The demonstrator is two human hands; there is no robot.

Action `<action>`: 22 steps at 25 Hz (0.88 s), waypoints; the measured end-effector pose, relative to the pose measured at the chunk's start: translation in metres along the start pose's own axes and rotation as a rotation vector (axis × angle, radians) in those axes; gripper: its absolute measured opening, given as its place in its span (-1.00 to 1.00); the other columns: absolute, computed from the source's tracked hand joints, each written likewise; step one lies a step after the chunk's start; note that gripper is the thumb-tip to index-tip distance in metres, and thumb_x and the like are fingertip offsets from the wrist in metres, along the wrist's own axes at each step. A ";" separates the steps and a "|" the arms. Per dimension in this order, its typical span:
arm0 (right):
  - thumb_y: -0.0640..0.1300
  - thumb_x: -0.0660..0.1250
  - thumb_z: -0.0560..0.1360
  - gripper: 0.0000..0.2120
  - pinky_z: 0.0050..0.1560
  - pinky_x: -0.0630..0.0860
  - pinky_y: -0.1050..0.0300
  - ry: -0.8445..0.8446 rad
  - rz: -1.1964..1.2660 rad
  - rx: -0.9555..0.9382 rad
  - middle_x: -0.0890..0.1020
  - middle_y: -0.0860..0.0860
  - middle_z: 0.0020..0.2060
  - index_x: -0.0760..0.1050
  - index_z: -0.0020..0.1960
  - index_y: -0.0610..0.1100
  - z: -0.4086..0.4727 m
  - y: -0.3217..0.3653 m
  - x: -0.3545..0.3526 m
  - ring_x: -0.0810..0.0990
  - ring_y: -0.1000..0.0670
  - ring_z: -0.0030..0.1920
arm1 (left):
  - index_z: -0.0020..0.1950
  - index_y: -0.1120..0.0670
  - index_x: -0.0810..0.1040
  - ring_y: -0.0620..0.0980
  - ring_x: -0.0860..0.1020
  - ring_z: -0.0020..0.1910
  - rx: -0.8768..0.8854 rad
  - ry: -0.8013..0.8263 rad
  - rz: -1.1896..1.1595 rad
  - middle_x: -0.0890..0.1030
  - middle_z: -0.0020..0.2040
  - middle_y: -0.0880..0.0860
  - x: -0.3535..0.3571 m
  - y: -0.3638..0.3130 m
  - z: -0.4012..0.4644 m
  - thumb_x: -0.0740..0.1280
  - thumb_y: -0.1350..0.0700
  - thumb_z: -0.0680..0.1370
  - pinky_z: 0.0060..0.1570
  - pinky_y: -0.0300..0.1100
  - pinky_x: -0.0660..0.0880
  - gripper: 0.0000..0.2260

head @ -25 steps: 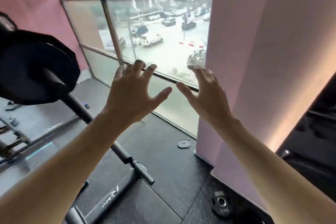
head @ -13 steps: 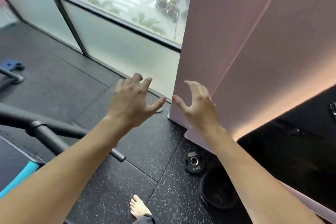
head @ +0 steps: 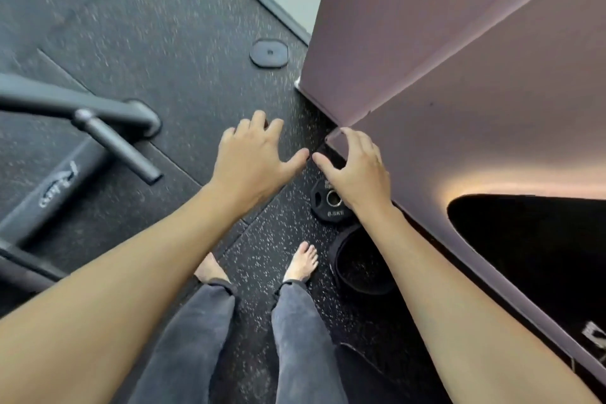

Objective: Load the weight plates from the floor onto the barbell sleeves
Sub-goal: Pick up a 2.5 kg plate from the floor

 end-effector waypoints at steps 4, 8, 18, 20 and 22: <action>0.34 0.31 0.47 -0.25 0.23 0.44 -0.14 0.129 -0.072 0.077 0.38 -0.02 0.43 0.24 0.52 -0.01 0.043 -0.088 0.097 0.37 -0.14 0.41 | 0.30 0.12 0.49 0.18 0.53 0.10 -0.028 0.132 -0.019 0.51 0.15 0.14 0.134 -0.002 0.038 0.11 -0.33 0.56 0.02 0.07 0.46 -0.41; 0.37 0.38 0.40 -0.11 0.26 0.46 -0.20 0.258 -0.144 0.173 0.30 -0.07 0.49 0.13 0.57 0.04 0.071 -0.163 0.198 0.31 -0.21 0.45 | 0.33 0.13 0.43 0.19 0.52 0.12 -0.015 0.258 -0.010 0.49 0.19 0.15 0.258 -0.001 0.061 0.16 -0.25 0.59 -0.02 0.04 0.44 -0.48; -0.08 0.30 0.57 -0.25 0.01 0.39 -0.04 0.297 -0.286 0.382 0.19 -0.19 0.52 -0.05 0.62 -0.01 0.118 -0.293 0.375 0.40 -0.29 0.34 | 0.41 0.22 0.26 0.25 0.60 0.04 -0.159 0.427 -0.206 0.55 0.15 0.20 0.499 -0.044 0.086 0.24 0.08 0.63 -0.22 -0.02 0.33 -0.59; -0.26 0.26 0.57 -0.27 -0.06 0.36 0.03 0.265 -0.328 0.408 0.17 -0.22 0.51 -0.04 0.62 -0.07 0.127 -0.311 0.391 0.50 -0.28 0.22 | 0.47 0.26 0.19 0.22 0.60 0.06 -0.231 0.436 -0.250 0.57 0.14 0.21 0.529 -0.054 0.094 0.27 0.14 0.60 -0.21 -0.05 0.34 -0.50; -0.39 0.23 0.56 -0.29 -0.08 0.36 0.08 0.216 -0.360 0.438 0.16 -0.25 0.49 0.01 0.60 -0.13 0.137 -0.326 0.401 0.55 -0.19 0.06 | 0.51 0.31 0.10 0.19 0.58 0.11 -0.280 0.458 -0.276 0.57 0.15 0.22 0.554 -0.059 0.099 0.29 0.18 0.59 -0.17 -0.08 0.34 -0.42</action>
Point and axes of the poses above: each hand's wrist, its own z-axis towards the middle knuckle, its own x-axis out of the palm, y = z × x, the point moved 1 cm from there along z, towards the middle knuckle
